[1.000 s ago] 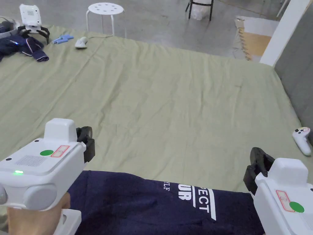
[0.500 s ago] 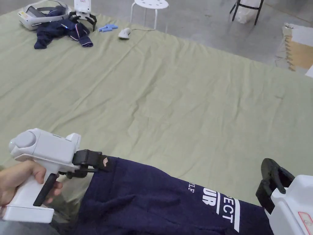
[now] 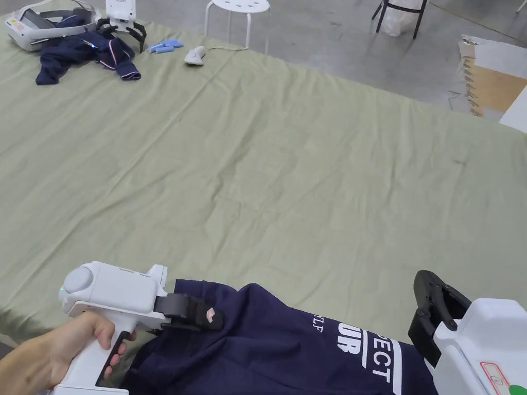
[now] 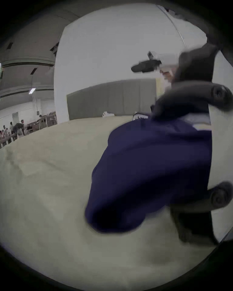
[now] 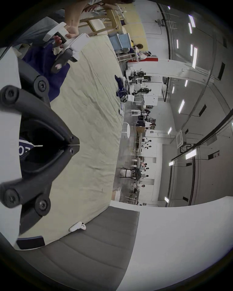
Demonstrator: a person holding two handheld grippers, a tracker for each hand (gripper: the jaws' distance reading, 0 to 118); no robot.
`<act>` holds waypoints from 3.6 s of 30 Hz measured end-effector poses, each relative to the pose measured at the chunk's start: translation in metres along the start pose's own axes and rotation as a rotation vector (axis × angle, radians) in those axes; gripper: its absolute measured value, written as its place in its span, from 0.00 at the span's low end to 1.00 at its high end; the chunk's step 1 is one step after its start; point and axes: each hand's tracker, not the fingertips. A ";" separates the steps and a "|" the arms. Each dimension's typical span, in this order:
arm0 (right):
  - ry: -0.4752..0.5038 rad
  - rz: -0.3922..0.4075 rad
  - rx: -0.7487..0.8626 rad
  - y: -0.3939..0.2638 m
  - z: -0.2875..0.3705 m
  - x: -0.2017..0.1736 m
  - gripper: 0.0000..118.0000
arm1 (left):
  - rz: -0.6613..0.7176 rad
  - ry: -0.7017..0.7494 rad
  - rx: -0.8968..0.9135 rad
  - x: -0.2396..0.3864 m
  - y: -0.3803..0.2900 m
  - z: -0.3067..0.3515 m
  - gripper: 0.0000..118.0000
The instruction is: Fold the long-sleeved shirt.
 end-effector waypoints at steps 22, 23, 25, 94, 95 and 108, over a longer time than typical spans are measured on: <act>-0.046 -0.031 0.012 0.003 -0.003 0.016 0.00 | -0.076 0.262 0.317 0.020 0.110 0.197 0.12; -0.050 -0.035 0.013 0.003 -0.003 0.017 0.00 | -0.068 0.274 0.328 0.034 0.104 0.203 0.12; -0.055 -0.041 0.012 0.003 -0.005 0.020 0.00 | -0.046 0.290 0.350 0.041 0.102 0.210 0.12; -0.186 -0.148 -0.011 -0.024 0.035 0.082 0.00 | -0.354 -0.051 -0.259 0.225 -0.100 -0.186 0.03; -0.181 -0.158 -0.014 -0.023 0.034 0.082 0.00 | -0.382 -0.057 -0.240 0.228 -0.098 -0.178 0.03; 0.479 -0.585 -0.406 -0.058 -0.065 0.043 0.00 | -0.245 0.001 0.272 0.162 0.006 0.031 0.03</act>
